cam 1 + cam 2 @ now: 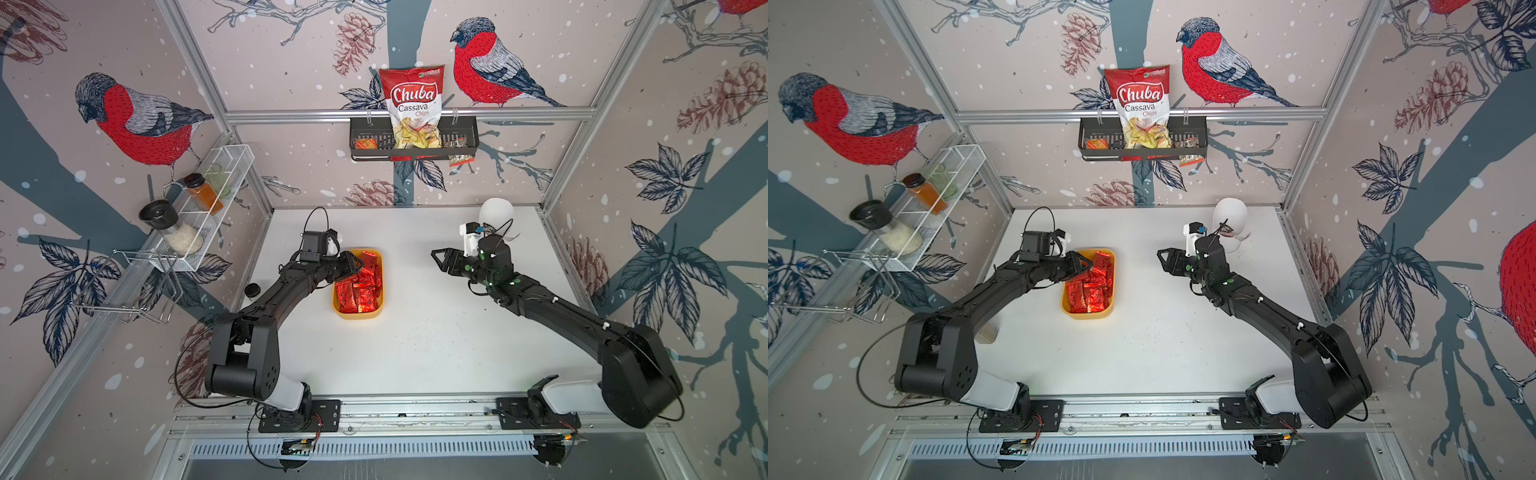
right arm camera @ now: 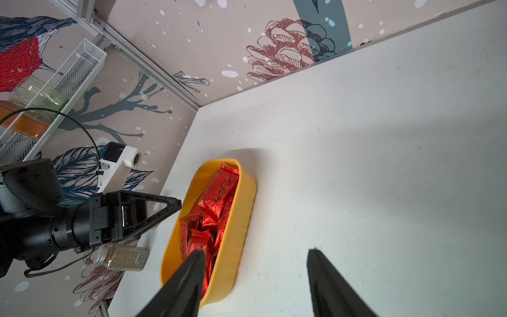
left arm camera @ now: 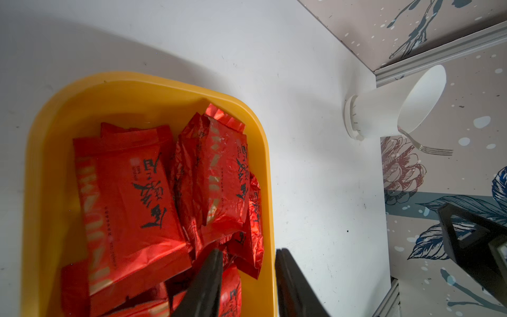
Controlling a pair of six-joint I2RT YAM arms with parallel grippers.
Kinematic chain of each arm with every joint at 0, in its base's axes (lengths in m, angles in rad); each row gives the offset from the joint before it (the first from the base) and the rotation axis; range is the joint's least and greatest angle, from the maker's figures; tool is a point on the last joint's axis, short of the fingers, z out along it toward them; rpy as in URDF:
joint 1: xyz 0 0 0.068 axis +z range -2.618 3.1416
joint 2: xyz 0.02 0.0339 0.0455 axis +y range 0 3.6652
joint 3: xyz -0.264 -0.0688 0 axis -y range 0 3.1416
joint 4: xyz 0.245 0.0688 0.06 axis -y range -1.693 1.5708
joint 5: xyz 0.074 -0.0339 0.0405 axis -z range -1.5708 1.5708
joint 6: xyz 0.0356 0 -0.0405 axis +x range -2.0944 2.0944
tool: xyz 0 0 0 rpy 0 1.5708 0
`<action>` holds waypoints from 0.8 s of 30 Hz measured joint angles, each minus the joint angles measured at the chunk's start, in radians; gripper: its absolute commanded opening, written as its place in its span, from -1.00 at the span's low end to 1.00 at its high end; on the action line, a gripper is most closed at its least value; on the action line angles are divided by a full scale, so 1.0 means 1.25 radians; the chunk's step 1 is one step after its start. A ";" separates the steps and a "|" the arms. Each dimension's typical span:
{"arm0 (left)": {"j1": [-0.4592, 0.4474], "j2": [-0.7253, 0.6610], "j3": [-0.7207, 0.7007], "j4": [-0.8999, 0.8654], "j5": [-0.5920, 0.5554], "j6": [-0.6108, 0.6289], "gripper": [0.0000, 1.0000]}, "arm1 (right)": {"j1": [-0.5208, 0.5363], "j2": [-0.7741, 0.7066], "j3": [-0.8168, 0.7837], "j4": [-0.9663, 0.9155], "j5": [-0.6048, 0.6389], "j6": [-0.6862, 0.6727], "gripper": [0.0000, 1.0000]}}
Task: Take the tea bags out of the storage box
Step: Pick up the tea bag from the storage box.
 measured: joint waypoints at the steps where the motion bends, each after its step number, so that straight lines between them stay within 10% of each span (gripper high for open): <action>1: -0.002 0.002 0.000 0.000 -0.002 0.002 -0.31 | 0.004 0.002 0.000 0.000 0.000 0.000 0.27; 24: -0.012 0.078 -0.029 0.045 -0.026 0.000 -0.30 | 0.016 0.019 -0.002 0.000 0.006 0.003 0.25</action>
